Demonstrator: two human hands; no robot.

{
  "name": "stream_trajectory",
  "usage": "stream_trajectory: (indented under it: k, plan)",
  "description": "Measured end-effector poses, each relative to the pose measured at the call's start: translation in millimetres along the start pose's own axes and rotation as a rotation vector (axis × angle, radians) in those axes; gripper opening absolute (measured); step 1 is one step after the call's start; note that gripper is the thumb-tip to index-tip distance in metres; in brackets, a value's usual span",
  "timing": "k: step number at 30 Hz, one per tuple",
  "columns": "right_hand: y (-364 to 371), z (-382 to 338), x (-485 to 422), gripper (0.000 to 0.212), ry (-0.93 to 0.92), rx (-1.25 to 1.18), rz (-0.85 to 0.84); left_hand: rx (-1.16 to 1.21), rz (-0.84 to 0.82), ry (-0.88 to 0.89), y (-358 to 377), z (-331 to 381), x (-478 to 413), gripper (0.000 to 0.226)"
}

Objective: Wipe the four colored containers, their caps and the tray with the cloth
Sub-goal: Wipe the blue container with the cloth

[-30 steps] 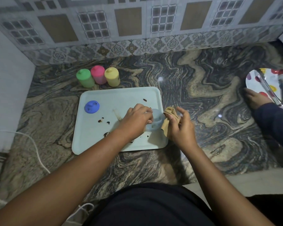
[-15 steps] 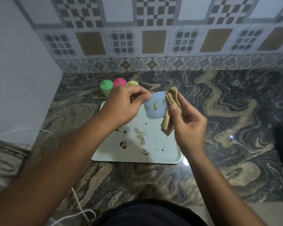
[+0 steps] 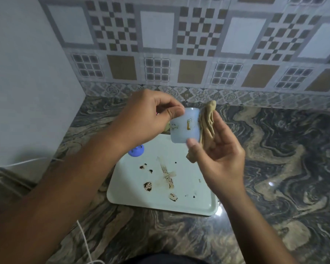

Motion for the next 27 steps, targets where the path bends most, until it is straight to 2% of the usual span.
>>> stream_trajectory:
  k: [2,7,11,14,19,23,27]
  plan:
    - [0.5,0.9,2.2,0.098,-0.025,0.050,0.022,0.021,0.019,-0.016,0.6,2.7,-0.4,0.014]
    - [0.2,-5.2,-0.6,0.092,-0.045,0.009,0.060,0.132,-0.105,-0.095,-7.3,0.9,-2.8,0.023]
    - [1.0,-4.3,0.0,0.100,-0.061,0.101,-0.002,0.212,-0.128,-0.148,-9.9,-2.8,-3.3,0.014]
    - [2.9,-2.4,2.4,0.100,-0.066,0.100,0.033,0.296,-0.131,-0.148,-5.4,2.4,-3.4,0.010]
    - [3.7,-6.3,5.2,0.093,-0.108,0.057,0.051,0.460,-0.179,-0.189,-9.0,6.4,-1.2,0.023]
    - [3.4,-3.5,2.1,0.096,-0.237,0.213,0.095,0.366,-0.109,-0.156,-8.0,14.3,-2.7,0.011]
    - [-4.2,-8.0,4.5,0.100,-0.407,0.428,0.172,0.247,-0.094,-0.085,-4.6,27.5,-1.4,0.010]
Point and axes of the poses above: each hand's wrist, its own x-axis away from the middle knuckle, its own y-axis out of the palm, z = x × y, the point moved 3 cm from there along -x, towards the middle knuckle, and after that the axes turned 11 degrees about y, right-handed, at the moved point
